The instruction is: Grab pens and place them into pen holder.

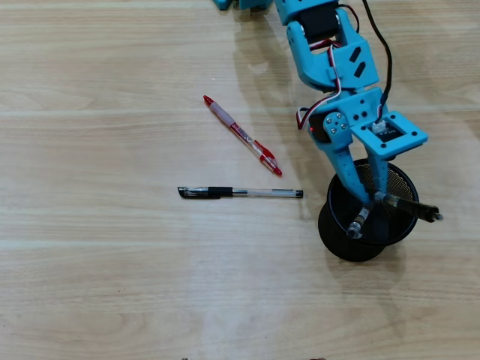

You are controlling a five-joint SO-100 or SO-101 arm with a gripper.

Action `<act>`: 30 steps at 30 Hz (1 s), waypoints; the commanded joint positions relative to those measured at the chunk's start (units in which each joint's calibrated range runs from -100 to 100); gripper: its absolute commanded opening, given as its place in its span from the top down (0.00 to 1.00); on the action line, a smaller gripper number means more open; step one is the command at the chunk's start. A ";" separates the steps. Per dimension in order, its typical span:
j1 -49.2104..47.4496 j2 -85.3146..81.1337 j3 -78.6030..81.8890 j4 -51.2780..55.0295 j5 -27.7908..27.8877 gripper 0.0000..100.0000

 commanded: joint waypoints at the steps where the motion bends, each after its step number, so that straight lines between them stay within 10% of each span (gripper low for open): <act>1: -0.47 -2.51 -0.73 -1.60 0.36 0.92; 12: 0.82 -11.89 -1.09 -3.32 7.42 0.88; 20: 14.70 -21.27 -5.08 74.04 26.39 0.88; 30: 17.92 -1.32 -3.27 71.11 28.38 0.86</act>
